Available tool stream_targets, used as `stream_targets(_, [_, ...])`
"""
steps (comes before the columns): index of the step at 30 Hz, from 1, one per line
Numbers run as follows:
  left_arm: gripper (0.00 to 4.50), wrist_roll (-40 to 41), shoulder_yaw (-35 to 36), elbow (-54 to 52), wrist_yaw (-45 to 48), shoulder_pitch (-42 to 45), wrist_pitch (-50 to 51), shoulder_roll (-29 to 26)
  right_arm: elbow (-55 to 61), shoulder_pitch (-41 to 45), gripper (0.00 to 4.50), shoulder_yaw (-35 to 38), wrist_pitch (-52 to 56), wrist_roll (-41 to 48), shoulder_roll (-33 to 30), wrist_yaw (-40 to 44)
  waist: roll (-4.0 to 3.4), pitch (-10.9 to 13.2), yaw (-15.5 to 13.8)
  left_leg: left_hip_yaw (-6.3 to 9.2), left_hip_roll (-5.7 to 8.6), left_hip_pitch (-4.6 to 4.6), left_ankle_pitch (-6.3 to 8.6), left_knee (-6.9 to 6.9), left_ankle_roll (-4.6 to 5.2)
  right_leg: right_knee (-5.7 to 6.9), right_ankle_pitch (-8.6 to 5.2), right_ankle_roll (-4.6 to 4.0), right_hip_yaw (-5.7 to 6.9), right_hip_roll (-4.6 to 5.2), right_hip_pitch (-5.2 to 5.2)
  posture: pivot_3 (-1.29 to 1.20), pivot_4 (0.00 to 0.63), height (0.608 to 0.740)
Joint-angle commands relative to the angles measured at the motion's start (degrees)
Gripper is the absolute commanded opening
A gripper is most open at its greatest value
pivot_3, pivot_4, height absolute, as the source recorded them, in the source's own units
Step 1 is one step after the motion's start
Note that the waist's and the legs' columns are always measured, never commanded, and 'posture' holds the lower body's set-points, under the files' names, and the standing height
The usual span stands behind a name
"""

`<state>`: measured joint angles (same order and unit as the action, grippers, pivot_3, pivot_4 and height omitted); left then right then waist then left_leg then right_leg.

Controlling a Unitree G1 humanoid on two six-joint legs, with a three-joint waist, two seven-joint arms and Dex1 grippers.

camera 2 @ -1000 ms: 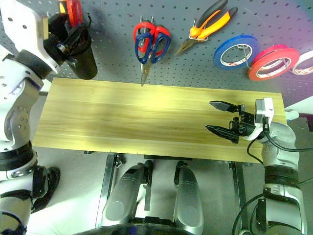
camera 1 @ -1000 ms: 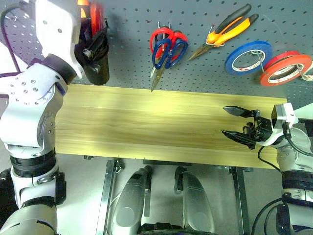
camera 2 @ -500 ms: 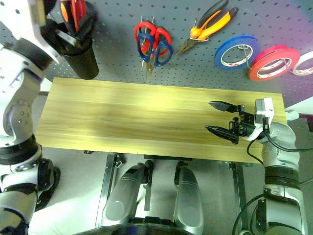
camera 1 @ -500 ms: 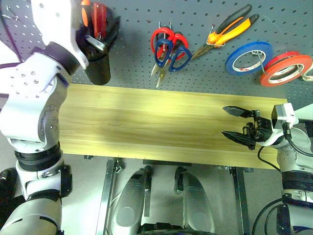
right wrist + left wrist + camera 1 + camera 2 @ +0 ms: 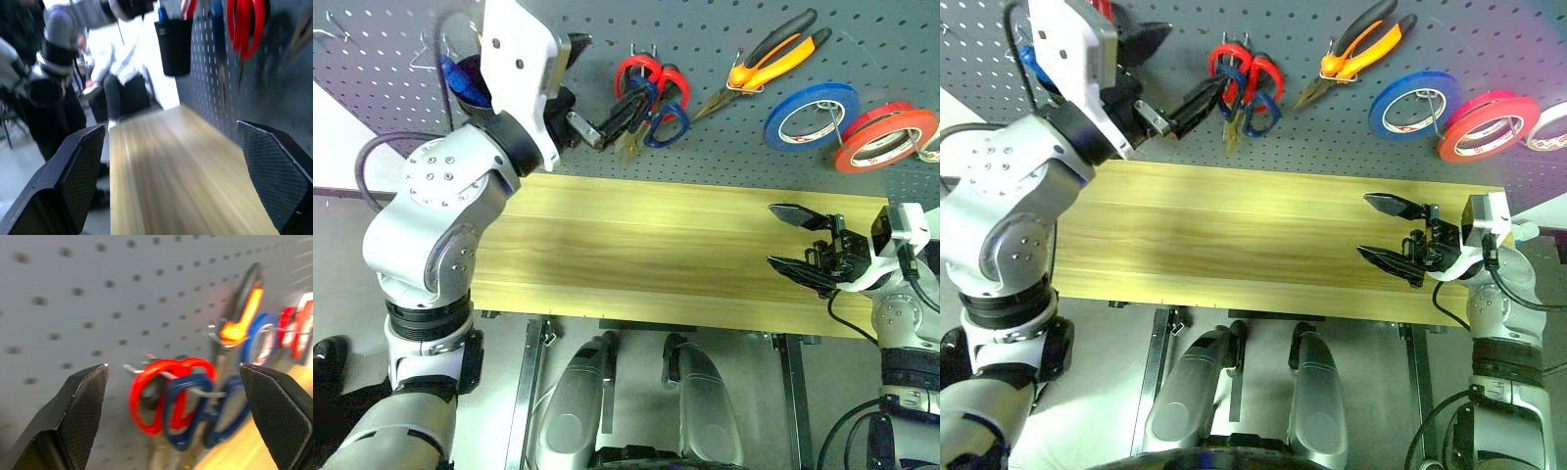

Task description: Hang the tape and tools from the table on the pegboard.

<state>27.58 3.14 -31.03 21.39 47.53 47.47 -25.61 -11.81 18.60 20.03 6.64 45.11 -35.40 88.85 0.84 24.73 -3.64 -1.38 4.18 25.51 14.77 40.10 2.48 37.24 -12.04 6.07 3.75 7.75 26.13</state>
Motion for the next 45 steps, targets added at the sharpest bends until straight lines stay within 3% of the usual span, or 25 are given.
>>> stream_targets(1, [4.48, 2.0, 0.3, -2.6, 0.4, -0.4, 0.9, 0.0, 3.9, -1.4, 4.5, 3.4, 1.4, 3.8, -0.2, -0.4, 0.0, 0.0, 0.0, 0.0, 0.0, 0.0, 0.0, 0.0, 0.0, 0.01, 0.0, 0.0, 0.0, -0.01, 0.0, 0.05, 0.371, 0.695])
stream_targets(14, [4.48, 4.4, 0.5, -5.0, -0.7, -5.5, 2.5, 0.0, 5.7, -1.9, 4.5, 8.0, 5.6, 9.8, -0.1, -2.0, 0.0, 0.0, 0.1, 0.0, -0.01, -0.02, -0.01, -0.01, 0.03, 0.0, 0.01, -0.01, -0.01, 0.0, 0.0, 0.03, 0.367, 0.695])
stream_targets(27, [4.48, -2.3, -5.1, -5.2, 5.2, -27.2, -8.0, -5.1, 8.3, -9.2, 4.5, 8.5, 5.4, 7.9, -1.3, 0.2, -0.03, 0.0, 0.0, -0.01, -0.03, -0.03, 0.08, -0.07, -0.1, -0.06, 0.04, -0.07, -0.05, 0.05, 0.0, 0.0, 0.376, 0.695])
stream_targets(33, [4.48, -2.2, -5.8, -2.3, 6.0, -29.4, -9.1, -2.9, 8.7, -12.8, 4.5, 8.2, 3.8, 4.4, -1.9, -1.2, -0.03, 0.0, 0.1, -0.01, -0.04, -0.03, 0.09, -0.07, -0.09, -0.09, 0.07, -0.1, -0.09, 0.09, -0.01, -0.02, 0.382, 0.695])
stream_targets(45, [4.48, -3.5, -10.3, 8.5, 12.5, -29.9, -13.8, 0.2, 9.7, -17.9, 4.5, 5.4, -5.9, -9.8, 2.6, -18.8, -0.05, 0.0, 1.2, -0.03, -0.05, -0.02, 0.09, -0.1, -0.08, -0.1, 0.07, -0.11, -0.12, 0.08, 0.05, -0.06, 0.386, 0.695])
